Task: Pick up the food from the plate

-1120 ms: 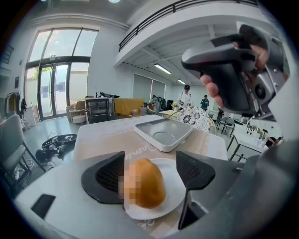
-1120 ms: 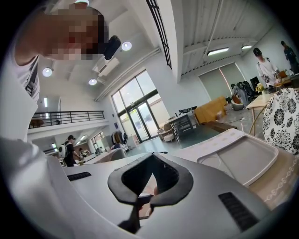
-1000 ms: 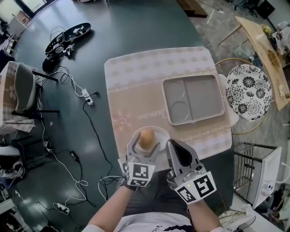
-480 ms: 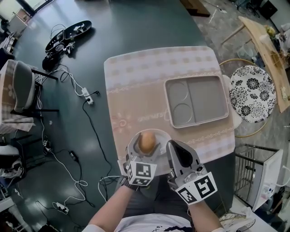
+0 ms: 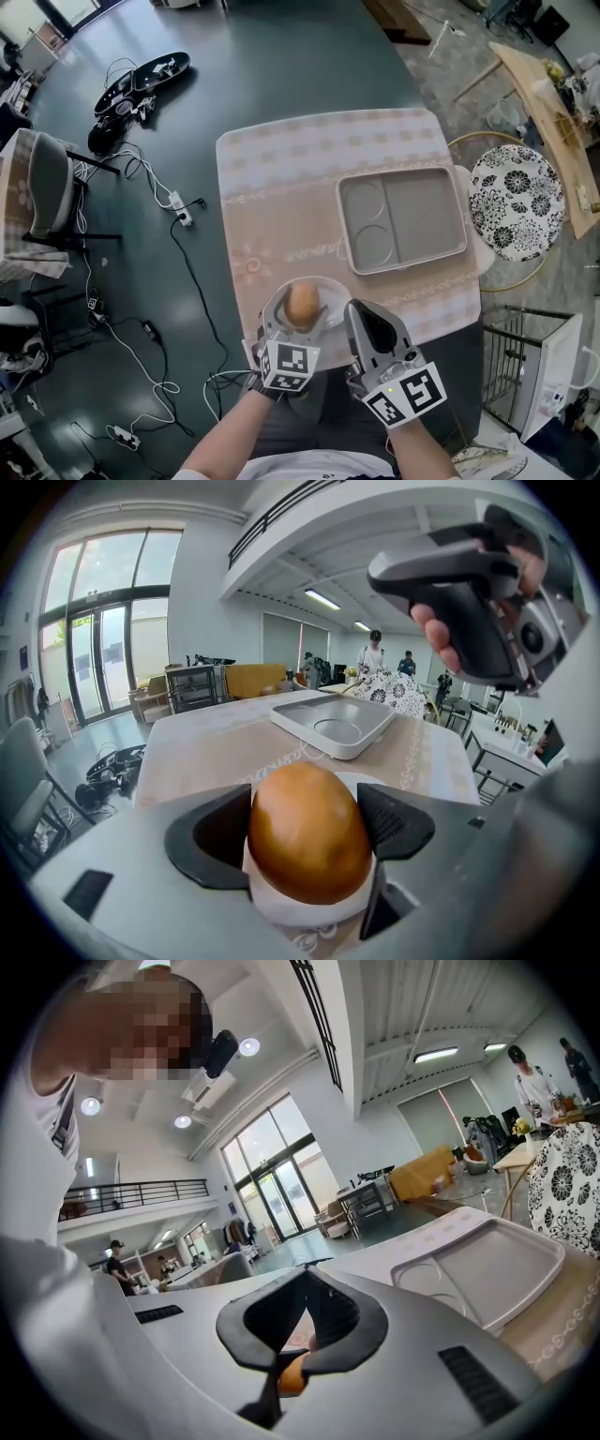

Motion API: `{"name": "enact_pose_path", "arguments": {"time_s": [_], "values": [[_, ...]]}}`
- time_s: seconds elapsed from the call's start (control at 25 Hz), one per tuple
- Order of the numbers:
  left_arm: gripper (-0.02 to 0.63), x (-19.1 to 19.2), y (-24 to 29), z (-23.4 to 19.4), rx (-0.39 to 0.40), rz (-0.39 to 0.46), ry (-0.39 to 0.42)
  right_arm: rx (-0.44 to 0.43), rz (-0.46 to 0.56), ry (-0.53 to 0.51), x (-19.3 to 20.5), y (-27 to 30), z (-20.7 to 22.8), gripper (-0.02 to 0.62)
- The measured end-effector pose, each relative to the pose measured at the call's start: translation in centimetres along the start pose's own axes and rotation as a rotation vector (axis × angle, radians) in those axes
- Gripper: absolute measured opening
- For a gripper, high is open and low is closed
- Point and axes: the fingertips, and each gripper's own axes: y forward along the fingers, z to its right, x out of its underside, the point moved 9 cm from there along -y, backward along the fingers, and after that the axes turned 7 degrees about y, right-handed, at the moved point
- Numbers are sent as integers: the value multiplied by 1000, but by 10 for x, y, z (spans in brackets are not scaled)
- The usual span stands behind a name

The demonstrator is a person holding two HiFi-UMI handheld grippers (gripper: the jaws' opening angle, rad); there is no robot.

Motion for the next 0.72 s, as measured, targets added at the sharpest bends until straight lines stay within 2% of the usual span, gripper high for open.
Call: {"name": "enact_pose_path", "arguments": {"time_s": [0.32, 0.72], "values": [[350, -41, -38, -13, 13, 42, -48, 4, -10, -7, -22, -3, -20, 14], [350, -123, -117, -19, 23, 114, -48, -6, -17, -43, -75, -19, -60, 14]]}}
